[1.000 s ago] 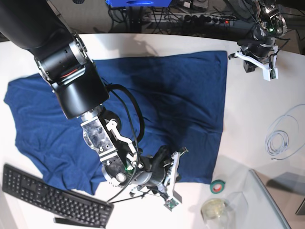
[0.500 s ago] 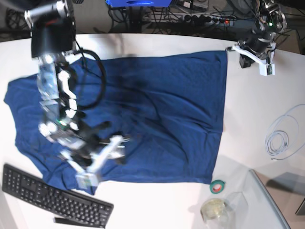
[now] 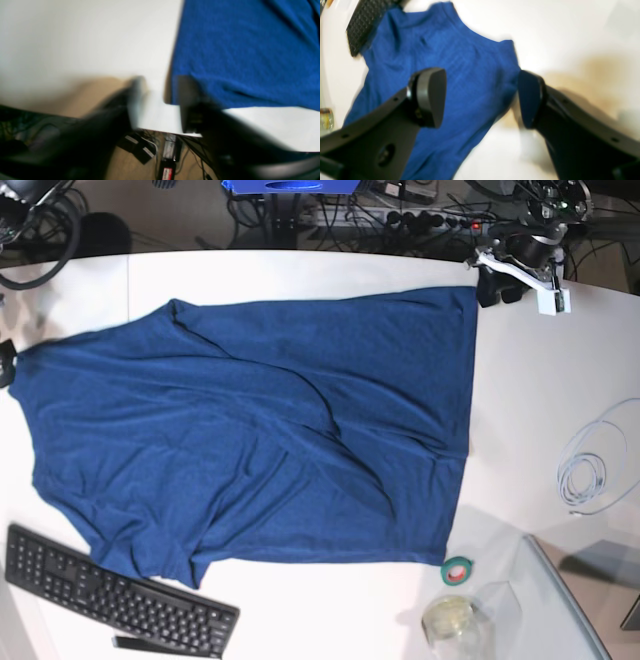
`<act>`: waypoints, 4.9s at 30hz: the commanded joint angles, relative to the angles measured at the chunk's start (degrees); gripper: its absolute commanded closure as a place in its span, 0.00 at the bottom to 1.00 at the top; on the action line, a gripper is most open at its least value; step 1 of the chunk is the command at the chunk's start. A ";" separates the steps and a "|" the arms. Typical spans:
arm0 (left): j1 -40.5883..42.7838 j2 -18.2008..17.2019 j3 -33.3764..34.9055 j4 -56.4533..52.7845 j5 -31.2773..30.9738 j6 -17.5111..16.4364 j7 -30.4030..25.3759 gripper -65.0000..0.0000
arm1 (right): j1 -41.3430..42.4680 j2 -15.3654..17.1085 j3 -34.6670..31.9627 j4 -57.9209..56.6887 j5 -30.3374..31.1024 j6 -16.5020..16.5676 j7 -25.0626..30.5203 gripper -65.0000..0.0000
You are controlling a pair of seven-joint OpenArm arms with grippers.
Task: Layout the t-shirt on the table in an organized manner, then fold the t-shirt properly
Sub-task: 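Grasp the shirt corners with both grippers at the shirt's outer edges, then hold the shirt corners with both grippers and pull them apart to stretch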
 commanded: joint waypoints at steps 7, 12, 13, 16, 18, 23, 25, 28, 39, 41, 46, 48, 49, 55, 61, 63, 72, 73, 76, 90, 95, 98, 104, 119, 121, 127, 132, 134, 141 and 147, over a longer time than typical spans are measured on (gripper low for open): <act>0.34 -0.57 -0.60 0.32 -1.47 -0.49 -1.11 0.37 | 2.64 5.26 0.11 -16.35 1.88 5.96 1.18 0.35; 0.87 -1.72 -0.86 -3.72 -13.87 -0.49 -1.11 0.37 | 2.73 5.08 -0.33 -18.55 1.79 8.51 1.18 0.35; 0.87 -2.33 -0.60 -5.13 -14.66 -0.49 -1.11 0.37 | 2.73 5.08 -0.33 -18.99 1.79 8.69 1.18 0.35; 0.43 -2.68 -0.34 -8.38 -15.01 -0.49 -1.11 0.37 | 2.73 5.17 -0.41 -19.60 1.71 8.69 1.18 0.35; 0.34 -2.68 -0.34 -9.09 -15.01 -0.49 -1.11 0.37 | 2.73 5.17 -0.41 -19.60 1.71 8.69 1.10 0.35; 0.34 -2.68 3.36 -9.35 -14.92 -0.49 -1.11 0.37 | 2.64 5.17 -1.64 -19.60 1.71 8.69 1.10 0.35; 0.34 -2.68 5.29 -9.44 -14.92 -0.49 -1.11 0.37 | 2.55 5.26 -3.84 -19.51 1.71 8.69 1.18 0.35; 0.34 -2.33 6.17 -9.44 -14.92 -0.49 -1.11 0.37 | 2.55 5.08 -4.55 -19.42 1.71 8.69 1.27 0.35; -2.04 -2.33 6.26 -15.33 -15.19 -0.49 -1.11 0.52 | 3.87 5.08 -4.72 -19.60 1.71 9.04 2.33 0.35; -2.12 -2.51 6.26 -15.86 -15.27 -0.49 -1.11 0.73 | 3.96 5.08 -4.81 -19.69 1.71 9.04 4.26 0.35; -2.12 -2.51 6.17 -14.80 -15.27 -0.49 -1.11 1.00 | 3.87 4.99 -4.81 -19.69 1.71 9.04 4.88 0.37; -2.12 -2.51 6.17 -13.39 -14.92 -0.49 -1.11 1.00 | 3.78 4.90 -4.72 -19.69 1.71 9.04 5.14 0.45; -2.04 -2.51 6.17 -12.78 -14.92 -0.49 -1.11 1.00 | 3.78 4.90 -4.72 -19.69 1.71 9.04 5.14 0.52; -1.60 -2.68 6.35 -9.17 -14.92 -0.49 -1.03 1.00 | 4.75 4.99 -4.72 -19.69 1.71 8.87 5.05 0.97; -0.01 -3.12 5.91 -2.41 -14.92 -0.49 6.18 1.00 | 2.99 5.17 -4.28 -16.08 1.97 8.60 0.39 0.99; 0.25 -3.48 5.91 -0.38 -14.92 -0.49 8.38 1.00 | 1.76 4.73 -3.75 -12.48 1.97 8.51 -1.72 0.99; 1.83 -3.48 5.91 6.30 -14.92 -0.49 8.82 1.00 | 1.59 3.85 0.29 -4.13 1.97 2.71 -10.95 0.99; 2.45 -3.48 5.91 7.09 -15.01 -0.49 8.82 1.00 | 1.59 3.85 0.29 -3.42 1.88 2.71 -11.74 0.99; 3.50 -3.48 5.99 8.67 -15.36 0.61 8.82 1.00 | 1.59 3.85 0.03 -2.72 1.79 0.60 -12.53 0.99; 8.16 -3.56 5.99 8.76 -15.36 0.96 8.82 1.00 | 0.97 3.85 -0.33 -6.06 1.71 -6.08 -12.00 0.99; 8.16 -3.48 5.99 8.67 -15.36 0.96 8.82 1.00 | 1.06 3.85 -0.94 -8.70 1.71 -6.17 -9.54 0.99; 8.16 -3.48 5.99 8.50 -15.27 0.96 8.82 1.00 | 0.62 3.94 -3.05 -8.88 1.71 -6.26 -8.84 0.99; 8.25 -3.48 5.99 8.50 -15.01 0.96 8.82 1.00 | -0.44 3.94 -3.58 -8.79 1.71 -6.34 -8.49 0.99; 8.25 -3.48 5.99 8.23 -14.92 0.96 8.82 1.00 | -3.25 1.74 -3.14 -8.44 1.97 0.87 -8.40 0.24; 8.25 -3.48 5.99 8.23 -14.92 0.96 8.82 1.00 | -4.04 0.60 -3.49 -7.12 1.97 0.95 -8.40 0.24; 8.25 -3.48 5.99 8.23 -14.92 0.96 8.82 1.00 | -4.57 -1.25 -3.58 -6.77 1.79 0.95 -5.67 0.27; 8.87 -3.48 5.99 8.23 -14.92 0.96 8.82 1.00 | -4.48 -0.90 -3.67 -7.12 1.79 0.95 -4.88 0.53; 9.13 -3.48 5.99 8.67 -14.92 0.96 8.82 1.00 | -4.13 -0.90 -3.67 -7.12 1.79 0.95 -5.14 0.72; 10.54 -3.56 5.91 8.85 -14.92 0.96 8.82 1.00 | -4.13 -0.81 -3.14 -3.42 1.79 0.69 -11.21 1.00; 11.85 -4.35 5.91 9.20 -15.45 0.96 8.82 1.00 | -5.18 -1.34 -3.14 -1.58 1.79 0.51 -13.50 0.99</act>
